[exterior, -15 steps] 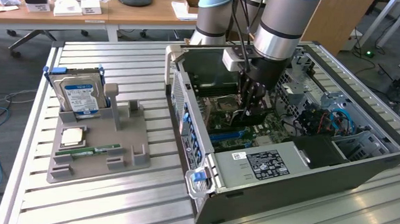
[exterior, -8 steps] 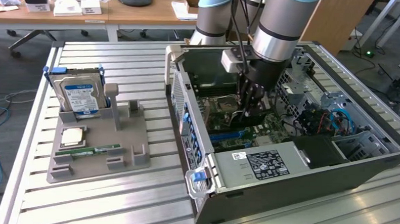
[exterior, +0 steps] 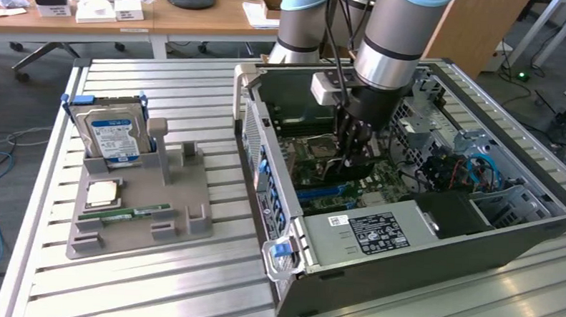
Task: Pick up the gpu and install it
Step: 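Insert the gpu into the slot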
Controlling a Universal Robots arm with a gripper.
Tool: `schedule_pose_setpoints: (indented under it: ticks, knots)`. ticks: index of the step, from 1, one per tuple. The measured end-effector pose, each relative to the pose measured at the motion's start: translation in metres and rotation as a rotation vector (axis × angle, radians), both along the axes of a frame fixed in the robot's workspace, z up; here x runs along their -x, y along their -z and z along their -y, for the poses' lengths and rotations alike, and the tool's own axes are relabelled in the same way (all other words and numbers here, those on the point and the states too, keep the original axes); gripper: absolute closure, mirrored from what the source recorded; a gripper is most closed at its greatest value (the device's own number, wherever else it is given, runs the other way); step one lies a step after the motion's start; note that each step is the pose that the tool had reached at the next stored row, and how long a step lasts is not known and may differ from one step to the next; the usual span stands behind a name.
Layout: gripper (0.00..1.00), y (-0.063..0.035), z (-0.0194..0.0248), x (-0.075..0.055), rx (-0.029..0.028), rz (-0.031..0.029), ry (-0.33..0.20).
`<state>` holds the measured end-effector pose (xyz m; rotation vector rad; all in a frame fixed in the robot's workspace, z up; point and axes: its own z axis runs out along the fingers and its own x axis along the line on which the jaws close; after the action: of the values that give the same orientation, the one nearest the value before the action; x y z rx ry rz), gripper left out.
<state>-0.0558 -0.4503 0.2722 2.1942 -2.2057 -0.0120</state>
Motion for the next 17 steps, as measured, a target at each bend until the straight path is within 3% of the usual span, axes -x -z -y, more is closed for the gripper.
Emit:
schedule_pose_setpoints:
  ticks: [17]
  knots:
    - [0.74,0.0011,0.0009,0.0045,-0.0003,0.0002,-0.003]
